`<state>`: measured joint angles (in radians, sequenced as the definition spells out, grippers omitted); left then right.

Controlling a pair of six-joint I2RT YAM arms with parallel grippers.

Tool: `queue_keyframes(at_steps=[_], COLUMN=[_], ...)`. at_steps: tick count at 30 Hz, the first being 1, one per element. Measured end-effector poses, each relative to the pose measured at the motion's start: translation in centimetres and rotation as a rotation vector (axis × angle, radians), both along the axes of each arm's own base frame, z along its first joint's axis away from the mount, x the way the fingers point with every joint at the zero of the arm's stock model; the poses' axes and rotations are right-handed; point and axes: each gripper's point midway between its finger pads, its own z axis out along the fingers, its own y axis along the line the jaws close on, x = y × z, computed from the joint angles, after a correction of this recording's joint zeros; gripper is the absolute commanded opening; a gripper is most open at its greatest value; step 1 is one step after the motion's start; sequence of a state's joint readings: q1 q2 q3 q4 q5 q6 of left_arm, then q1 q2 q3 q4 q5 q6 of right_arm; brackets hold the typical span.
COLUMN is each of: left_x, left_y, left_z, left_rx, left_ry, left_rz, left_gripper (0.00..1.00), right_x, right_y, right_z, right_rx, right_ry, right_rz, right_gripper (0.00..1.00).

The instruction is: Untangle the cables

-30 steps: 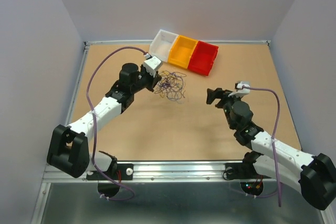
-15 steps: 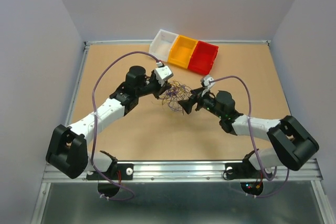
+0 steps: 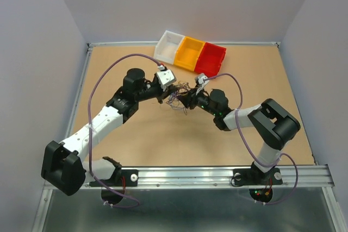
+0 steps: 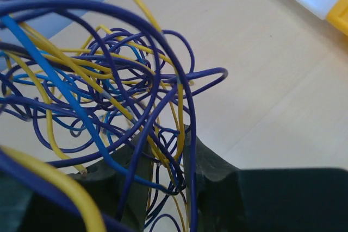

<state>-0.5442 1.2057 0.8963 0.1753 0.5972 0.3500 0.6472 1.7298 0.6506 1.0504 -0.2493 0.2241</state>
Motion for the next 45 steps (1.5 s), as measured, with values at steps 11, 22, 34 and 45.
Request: queue_keyframes(at_steps=[11, 22, 34, 45], left_x=[0.6, 3.3, 2.8, 5.2], left_y=[1.2, 6.1, 10.1, 13.9], left_z=[8.9, 11.5, 12.2, 9.8], left_rx=[-0.061, -0.04, -0.058, -0.052], left_ry=[-0.107, -0.091, -0.193, -0.197], left_rz=[0.099, 0.462, 0.642, 0.807], left_gripper=[0.0, 0.0, 0.0, 0.0], right_x=[2.3, 4.7, 3.1, 0.8], right_y=[-0.9, -5.5, -15.5, -20.3], right_z=[0.6, 3.3, 2.5, 4.4], right_rx=[0.114, 0.276, 0.347, 0.415], right_ry=[0.043, 0.093, 0.149, 0.157], right_rz=[-0.197, -0.532, -0.846, -0.953], right_gripper=[0.11, 0.26, 0.57, 0.79])
